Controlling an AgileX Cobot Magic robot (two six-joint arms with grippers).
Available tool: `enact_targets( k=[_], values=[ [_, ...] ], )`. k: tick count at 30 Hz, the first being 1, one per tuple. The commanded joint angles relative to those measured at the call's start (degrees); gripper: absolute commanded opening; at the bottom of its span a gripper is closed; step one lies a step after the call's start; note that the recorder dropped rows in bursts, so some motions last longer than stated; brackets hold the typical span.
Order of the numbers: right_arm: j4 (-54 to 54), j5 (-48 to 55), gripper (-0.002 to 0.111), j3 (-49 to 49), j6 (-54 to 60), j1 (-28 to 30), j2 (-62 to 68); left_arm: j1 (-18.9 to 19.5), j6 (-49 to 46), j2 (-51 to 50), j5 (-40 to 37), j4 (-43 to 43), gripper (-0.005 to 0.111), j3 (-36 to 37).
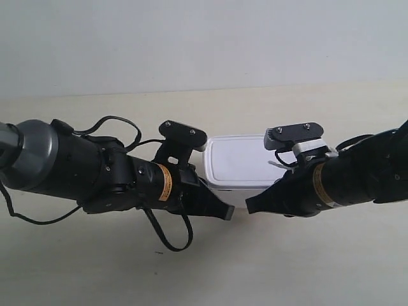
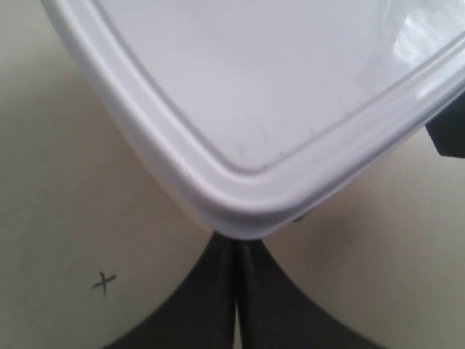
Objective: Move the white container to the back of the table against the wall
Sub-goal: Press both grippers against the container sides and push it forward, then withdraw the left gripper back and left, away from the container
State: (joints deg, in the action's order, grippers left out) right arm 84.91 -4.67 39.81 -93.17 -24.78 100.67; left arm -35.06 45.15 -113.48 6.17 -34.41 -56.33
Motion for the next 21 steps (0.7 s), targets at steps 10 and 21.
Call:
enact_targets(
  k=[10, 21],
  values=[
    [-0.57, 0.10, 0.000, 5.32, 0.25, -0.27, 4.93, 2.57, -0.06, -0.09, -2.08, 0.11, 0.000, -1.18],
    [-0.82, 0.10, 0.000, 9.77, 0.25, -0.27, 7.10, 2.57, 0.85, 7.44, -3.15, 0.48, 0.000, 5.69]
  ],
)
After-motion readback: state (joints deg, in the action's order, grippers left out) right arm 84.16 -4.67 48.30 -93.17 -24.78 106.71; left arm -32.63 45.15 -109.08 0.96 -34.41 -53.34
